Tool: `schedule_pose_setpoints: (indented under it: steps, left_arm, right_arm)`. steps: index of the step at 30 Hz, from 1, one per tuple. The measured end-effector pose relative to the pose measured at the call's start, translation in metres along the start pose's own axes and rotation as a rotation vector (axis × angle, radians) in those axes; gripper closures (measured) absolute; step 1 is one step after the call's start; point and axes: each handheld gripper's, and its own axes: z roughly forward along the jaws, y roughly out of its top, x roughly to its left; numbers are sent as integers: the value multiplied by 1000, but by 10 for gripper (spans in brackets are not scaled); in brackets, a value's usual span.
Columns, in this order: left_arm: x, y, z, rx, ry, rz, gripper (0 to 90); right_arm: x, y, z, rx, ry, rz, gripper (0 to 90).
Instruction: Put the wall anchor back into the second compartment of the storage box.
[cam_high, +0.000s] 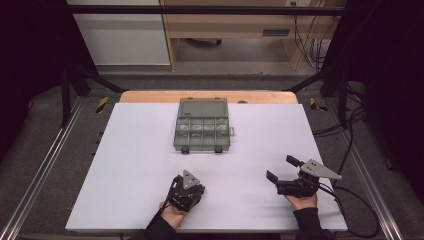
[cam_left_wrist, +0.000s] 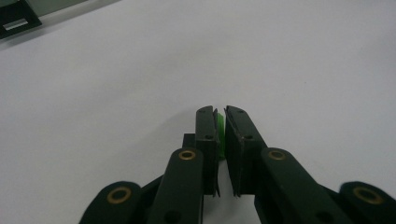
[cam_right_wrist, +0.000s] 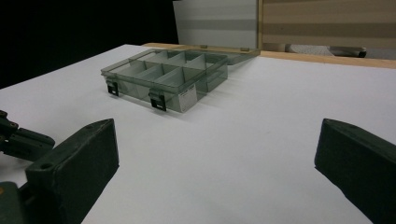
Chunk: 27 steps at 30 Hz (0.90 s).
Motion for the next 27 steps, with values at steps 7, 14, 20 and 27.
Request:
schedule_pose_setpoints:
  steps: [7,14,20,27]
  left_arm:
    - [3,0,0,-3,-21,-10,837]
    - [5,1,-2,-12,-38,-11,839]
    - [8,4,-9,-35,-43,-9,839]
    - [16,11,-21,-76,-36,-14,839]
  right_arm:
    - [0,0,0,0,1,1,2]
    - [0,0,0,-2,1,2,2]
    - [0,0,0,-2,1,3,2]
    - [0,0,0,-4,2,6,2]
